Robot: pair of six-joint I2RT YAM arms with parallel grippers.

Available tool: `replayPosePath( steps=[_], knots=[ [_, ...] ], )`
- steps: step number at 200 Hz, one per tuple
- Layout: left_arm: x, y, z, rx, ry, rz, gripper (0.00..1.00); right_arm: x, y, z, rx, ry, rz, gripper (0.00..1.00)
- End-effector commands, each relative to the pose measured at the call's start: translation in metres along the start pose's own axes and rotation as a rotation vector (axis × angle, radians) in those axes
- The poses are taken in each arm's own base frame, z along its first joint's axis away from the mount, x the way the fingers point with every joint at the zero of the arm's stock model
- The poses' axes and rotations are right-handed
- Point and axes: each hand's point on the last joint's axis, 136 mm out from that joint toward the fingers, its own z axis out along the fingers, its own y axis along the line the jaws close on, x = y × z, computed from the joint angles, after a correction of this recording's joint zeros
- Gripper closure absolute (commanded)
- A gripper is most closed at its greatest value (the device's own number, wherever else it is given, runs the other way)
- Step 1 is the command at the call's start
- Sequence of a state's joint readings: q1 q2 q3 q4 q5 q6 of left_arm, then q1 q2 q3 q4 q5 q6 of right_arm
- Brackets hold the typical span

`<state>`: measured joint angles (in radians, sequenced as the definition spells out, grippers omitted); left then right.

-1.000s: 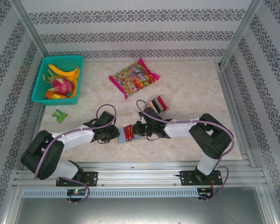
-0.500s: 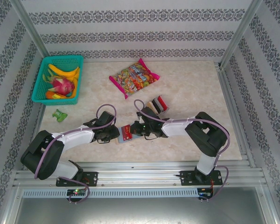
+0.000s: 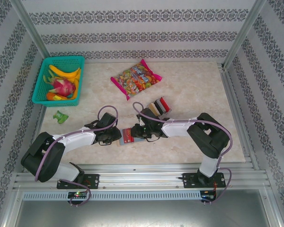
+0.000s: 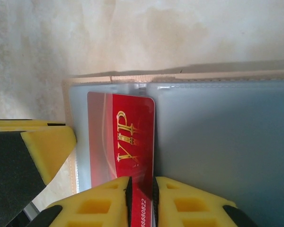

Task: Put the credit cards into the card holder
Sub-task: Insert the credit card into the card slot.

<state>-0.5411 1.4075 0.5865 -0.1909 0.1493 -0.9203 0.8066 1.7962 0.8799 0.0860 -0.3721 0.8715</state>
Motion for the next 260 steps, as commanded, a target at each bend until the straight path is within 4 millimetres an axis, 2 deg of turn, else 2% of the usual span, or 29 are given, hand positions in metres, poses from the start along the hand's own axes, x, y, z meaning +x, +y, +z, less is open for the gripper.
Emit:
replayPosePath(
  steps=[1,42,112,146,165,198,213,230,245,260],
  knots=[
    [-0.004,-0.005,0.006,0.020,-0.011,0.017,0.75,-0.005,-0.001,-0.001,0.010,0.006,-0.022,0.81],
    [-0.005,-0.007,0.006,0.027,-0.014,0.021,0.75,-0.007,0.015,0.009,-0.056,0.043,-0.034,0.82],
    [-0.010,-0.013,0.003,0.048,-0.032,0.020,0.71,-0.005,0.033,0.015,-0.136,0.083,-0.049,0.82],
    [-0.011,-0.014,0.002,0.050,-0.036,0.020,0.70,-0.002,0.033,0.019,-0.146,0.102,-0.027,0.82],
    [-0.011,-0.010,0.000,0.034,-0.043,0.016,0.70,-0.004,0.030,0.014,-0.126,0.086,-0.024,0.80],
    [-0.015,-0.002,-0.010,0.004,-0.082,0.005,0.67,-0.018,0.025,-0.019,-0.014,0.011,-0.088,0.76],
    [-0.018,-0.002,-0.016,0.005,-0.102,0.006,0.65,-0.025,0.023,-0.040,0.061,-0.023,-0.148,0.70],
    [-0.023,-0.008,-0.022,0.018,-0.122,0.015,0.62,-0.034,0.022,-0.063,0.137,-0.059,-0.226,0.68],
    [-0.028,-0.014,-0.029,0.030,-0.137,0.025,0.59,-0.045,0.011,-0.087,0.253,-0.118,-0.273,0.68],
    [-0.035,-0.025,-0.037,0.055,-0.151,0.038,0.57,-0.061,-0.008,-0.115,0.382,-0.191,-0.293,0.68]
  ],
)
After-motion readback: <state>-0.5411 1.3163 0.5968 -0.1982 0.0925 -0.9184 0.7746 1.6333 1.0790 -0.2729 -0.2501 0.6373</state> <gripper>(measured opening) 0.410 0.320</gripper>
